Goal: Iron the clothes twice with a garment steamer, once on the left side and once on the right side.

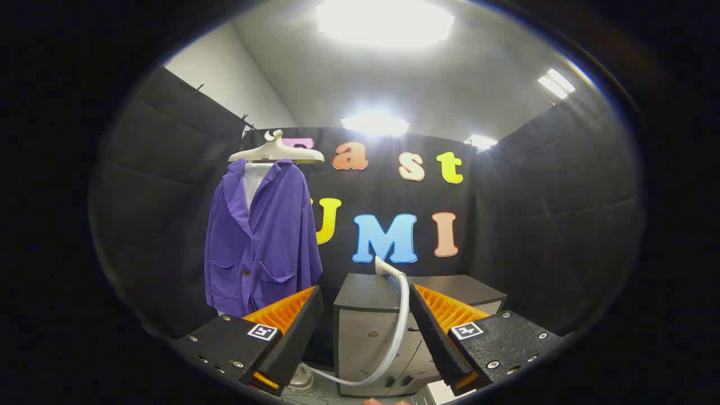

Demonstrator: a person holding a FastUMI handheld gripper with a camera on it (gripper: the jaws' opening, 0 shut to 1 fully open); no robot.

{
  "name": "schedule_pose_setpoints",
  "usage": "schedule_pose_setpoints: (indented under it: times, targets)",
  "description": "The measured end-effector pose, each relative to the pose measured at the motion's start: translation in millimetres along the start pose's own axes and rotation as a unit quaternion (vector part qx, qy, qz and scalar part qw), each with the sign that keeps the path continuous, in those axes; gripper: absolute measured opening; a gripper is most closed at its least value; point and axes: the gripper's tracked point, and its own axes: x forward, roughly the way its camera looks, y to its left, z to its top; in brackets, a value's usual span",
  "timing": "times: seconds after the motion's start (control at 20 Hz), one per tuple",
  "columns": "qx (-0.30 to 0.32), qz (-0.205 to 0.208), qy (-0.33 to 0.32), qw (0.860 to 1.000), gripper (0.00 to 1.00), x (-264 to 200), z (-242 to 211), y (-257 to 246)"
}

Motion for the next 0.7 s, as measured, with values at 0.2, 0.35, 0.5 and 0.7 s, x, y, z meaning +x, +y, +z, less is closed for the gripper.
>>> schedule_pose_setpoints:
  times: [0.2, 0.35, 0.5, 0.7]
  targets:
    - [0.002, -0.004, 0.004, 1.0, 0.95, 1.8, -0.1, 2.0]
    - [0.001, -0.007, 0.006, 1.0, 0.95, 2.0, -2.1, 3.7]
    - [-0.003, -0.009, 0.011, 1.0, 0.95, 2.0, -3.9, 5.9]
    - [-0.005, -0.014, 0.012, 1.0, 0.95, 3.0, -0.7, 6.7]
